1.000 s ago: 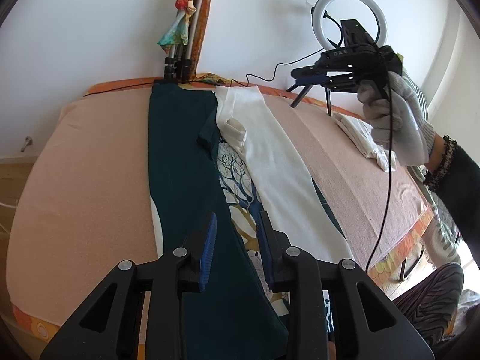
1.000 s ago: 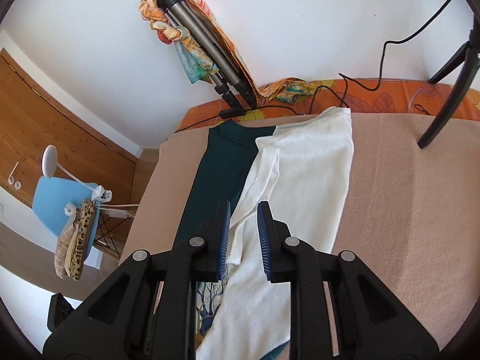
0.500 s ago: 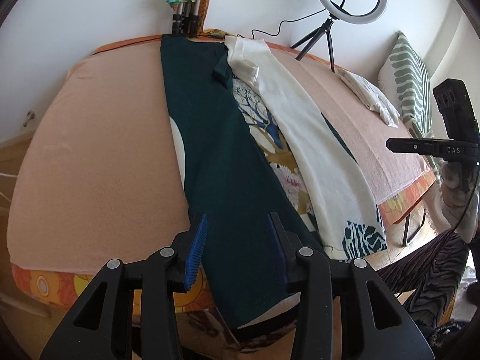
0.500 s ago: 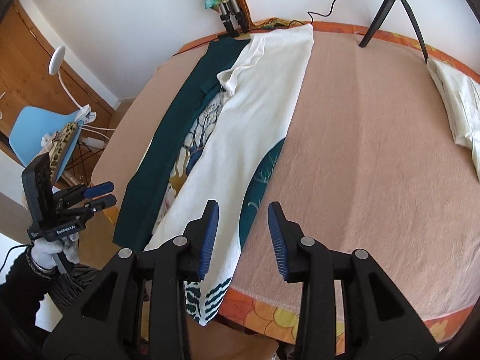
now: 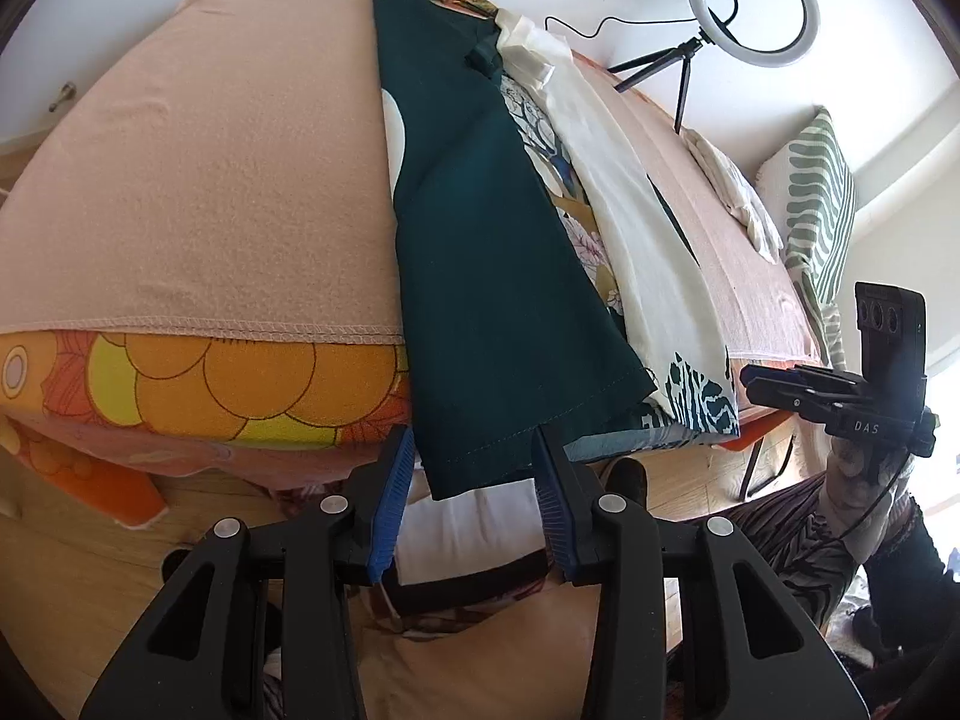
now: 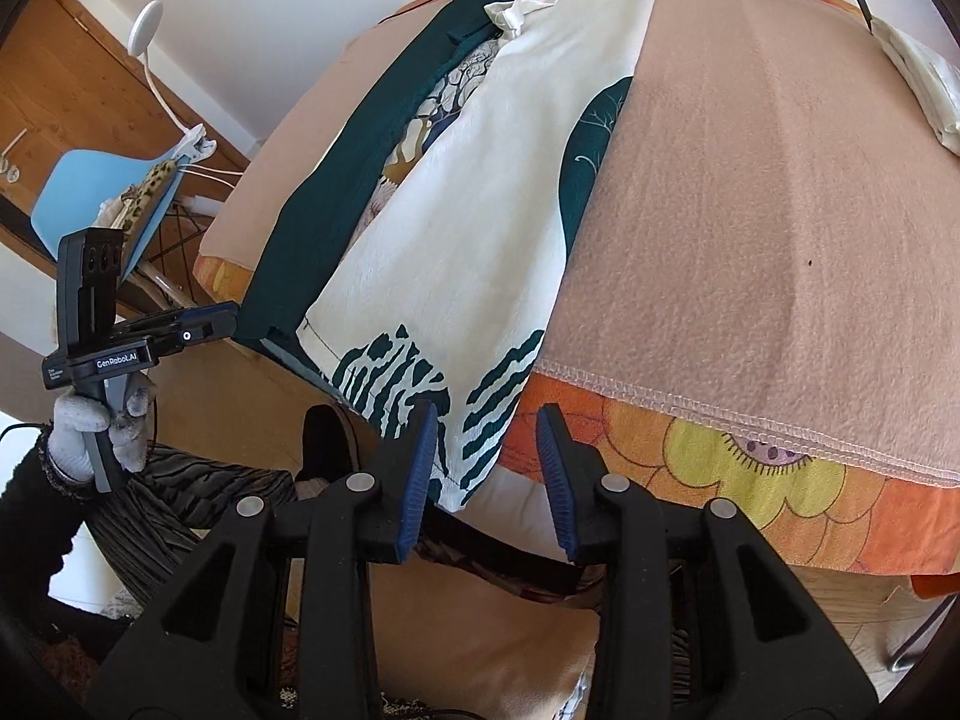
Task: Fold small clothes
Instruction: 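Move both tools to the shirt hem and close them on it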
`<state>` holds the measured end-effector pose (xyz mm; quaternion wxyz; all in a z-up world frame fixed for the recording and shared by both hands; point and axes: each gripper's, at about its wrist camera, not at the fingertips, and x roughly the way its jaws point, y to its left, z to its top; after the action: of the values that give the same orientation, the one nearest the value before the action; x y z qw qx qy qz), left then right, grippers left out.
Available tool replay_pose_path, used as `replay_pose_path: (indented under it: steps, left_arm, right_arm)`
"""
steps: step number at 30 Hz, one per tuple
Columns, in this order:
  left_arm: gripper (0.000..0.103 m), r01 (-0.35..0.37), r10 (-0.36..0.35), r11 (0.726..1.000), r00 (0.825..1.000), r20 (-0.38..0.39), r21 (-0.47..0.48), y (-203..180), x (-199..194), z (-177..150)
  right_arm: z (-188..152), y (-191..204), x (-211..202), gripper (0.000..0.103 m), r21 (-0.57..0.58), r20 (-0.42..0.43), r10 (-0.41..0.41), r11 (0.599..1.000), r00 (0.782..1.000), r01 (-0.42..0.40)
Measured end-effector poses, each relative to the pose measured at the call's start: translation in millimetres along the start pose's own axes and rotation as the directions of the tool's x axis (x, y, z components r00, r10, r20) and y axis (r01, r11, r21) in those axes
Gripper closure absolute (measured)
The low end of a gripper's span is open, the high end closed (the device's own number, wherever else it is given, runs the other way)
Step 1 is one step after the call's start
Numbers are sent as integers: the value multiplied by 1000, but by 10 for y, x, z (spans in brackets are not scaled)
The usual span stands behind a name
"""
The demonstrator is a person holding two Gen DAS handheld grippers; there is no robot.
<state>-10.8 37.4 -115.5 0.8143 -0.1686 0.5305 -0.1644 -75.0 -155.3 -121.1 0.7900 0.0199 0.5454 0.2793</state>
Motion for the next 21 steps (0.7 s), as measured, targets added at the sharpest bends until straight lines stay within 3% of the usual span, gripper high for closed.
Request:
replay_pose_path:
  steps: [12,13,15,17,18,20,21]
  left_arm:
    - [64,20,-20,1000,1000,-3,1,-45,15,-19]
    - [66,24,-24,1000,1000,-5,3,-54,27,-16]
    - [67,27,-27,1000,1000,-13,-2,-53,60,-13]
    - [67,43,-43,999,999,-8,-13,-35,52,-15]
    - [70,42,-42,999,999,-5,-11,-35,48,-16]
    - [95,42,-42,999,999,5,0,-38,37,-24]
    - [97,48,-48,999,999,6,3,-42,35,-29]
  right_arm:
    - [-61,180,152,68,-75,-40,-34,997,999,30]
    - [-51,189,159,70,-76,-38,-37,997,999,34]
    - [-41,202,179,86,-80,-38,-44,996,998,41]
    - [-38,209,195,93,-84,-37,-45,996,998,42]
    - [-42,211,196,96,-88,-34,-48,995,998,45]
    - [-51,187,180,98,-79,-26,-55,995,998,53]
    - [-55,160,164,99,-66,-22,-42,997,999,41]
